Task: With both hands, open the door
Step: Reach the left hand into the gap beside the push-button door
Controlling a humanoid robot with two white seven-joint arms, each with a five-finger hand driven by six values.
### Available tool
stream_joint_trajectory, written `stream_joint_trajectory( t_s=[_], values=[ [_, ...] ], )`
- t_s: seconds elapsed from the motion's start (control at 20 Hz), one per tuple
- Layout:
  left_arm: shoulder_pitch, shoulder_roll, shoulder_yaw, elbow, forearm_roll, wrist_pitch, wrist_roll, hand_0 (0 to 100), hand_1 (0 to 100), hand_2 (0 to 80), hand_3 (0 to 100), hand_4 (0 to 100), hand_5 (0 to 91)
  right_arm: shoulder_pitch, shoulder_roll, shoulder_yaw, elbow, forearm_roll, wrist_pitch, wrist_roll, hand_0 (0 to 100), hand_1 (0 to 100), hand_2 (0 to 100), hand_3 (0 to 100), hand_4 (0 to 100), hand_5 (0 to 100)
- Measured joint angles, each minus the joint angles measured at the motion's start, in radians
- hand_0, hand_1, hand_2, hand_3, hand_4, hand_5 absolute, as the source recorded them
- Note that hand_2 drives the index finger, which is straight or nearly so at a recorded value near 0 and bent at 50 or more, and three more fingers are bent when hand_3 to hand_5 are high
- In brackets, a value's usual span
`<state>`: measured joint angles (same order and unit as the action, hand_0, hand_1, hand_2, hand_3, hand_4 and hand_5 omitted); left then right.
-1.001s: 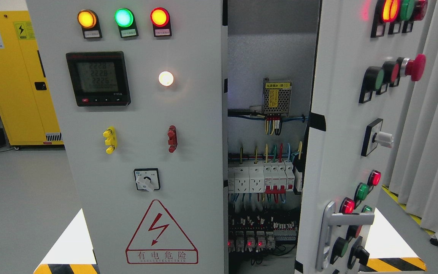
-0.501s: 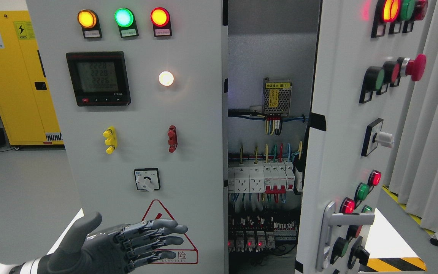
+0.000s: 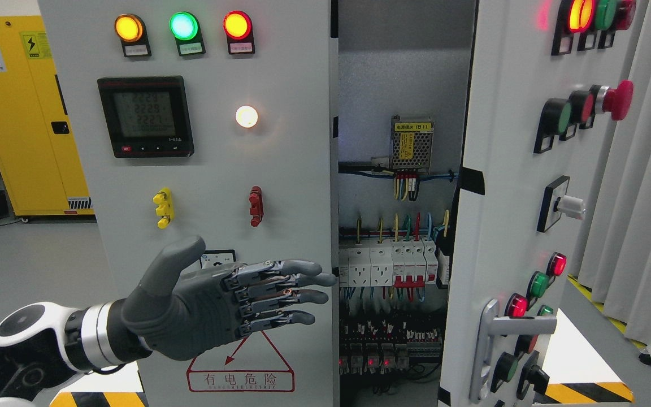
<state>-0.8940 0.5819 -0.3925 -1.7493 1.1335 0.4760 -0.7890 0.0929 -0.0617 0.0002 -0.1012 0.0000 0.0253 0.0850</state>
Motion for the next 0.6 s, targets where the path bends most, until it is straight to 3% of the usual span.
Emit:
stream_joint_trajectory(
  t_s=[0.6],
  values=[
    [-0.196, -0.209, -0.108, 0.183, -0.054, 0.046, 0.033, 0, 0, 0.0, 0, 0, 0.0, 0.000, 0.000, 0.000, 0.000, 0.000, 0.000, 0.000, 20, 12, 0, 0, 0, 0]
  ],
)
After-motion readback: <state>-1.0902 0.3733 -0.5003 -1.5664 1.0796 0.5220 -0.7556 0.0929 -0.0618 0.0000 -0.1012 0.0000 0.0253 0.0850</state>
